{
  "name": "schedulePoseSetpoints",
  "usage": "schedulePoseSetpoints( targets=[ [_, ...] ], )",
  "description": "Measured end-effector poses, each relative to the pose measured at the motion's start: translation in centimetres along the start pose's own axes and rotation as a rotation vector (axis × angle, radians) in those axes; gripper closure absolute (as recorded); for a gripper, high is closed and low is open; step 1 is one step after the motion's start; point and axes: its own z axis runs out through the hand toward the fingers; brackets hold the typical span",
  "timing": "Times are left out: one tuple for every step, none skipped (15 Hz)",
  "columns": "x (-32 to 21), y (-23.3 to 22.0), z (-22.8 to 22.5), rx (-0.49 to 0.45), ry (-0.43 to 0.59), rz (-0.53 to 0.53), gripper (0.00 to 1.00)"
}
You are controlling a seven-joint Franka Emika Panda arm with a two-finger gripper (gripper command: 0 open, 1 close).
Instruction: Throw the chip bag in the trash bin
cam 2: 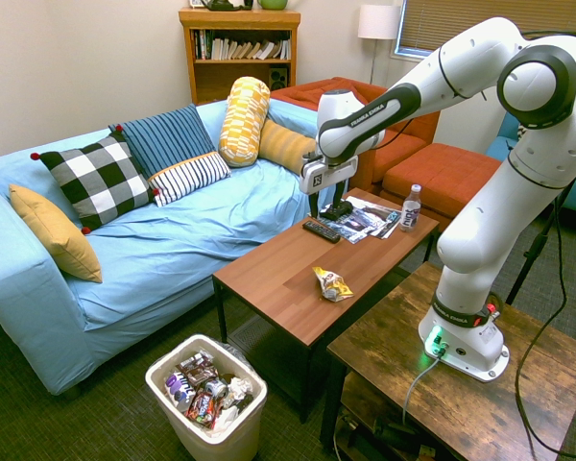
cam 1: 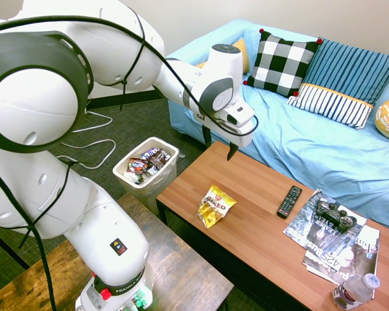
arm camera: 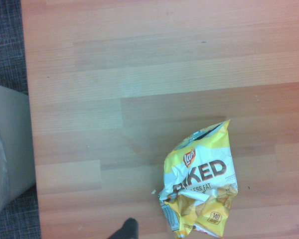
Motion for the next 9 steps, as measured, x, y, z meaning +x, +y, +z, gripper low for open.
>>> schedulePoseSetpoints(
  targets=[
    [0.1, -0.1, 0.0, 0.003, -0.002, 0.003, 0.00],
    [0.1, -0.1, 0.1, 0.006, -0.004, 0.006, 0.00],
    [0.2, -0.2, 0.5, 0.002, -0.008, 0.009, 0.00],
    [0.4, -0.4, 1.3, -0.002, -0.013, 0.016, 0.00],
    [0.6, -0.7, 2.5, -0.010, -0.021, 0.025, 0.00],
    [0.8, -0.9, 3.8, -0.021, -0.030, 0.033, 0.00],
    [0.8, -1.2, 5.0, -0.037, -0.036, 0.035, 0.00],
    [0.7, -1.4, 6.2, -0.059, -0.043, 0.034, 0.00],
    [0.5, -1.6, 7.5, -0.080, -0.049, 0.033, 0.00]
  ],
)
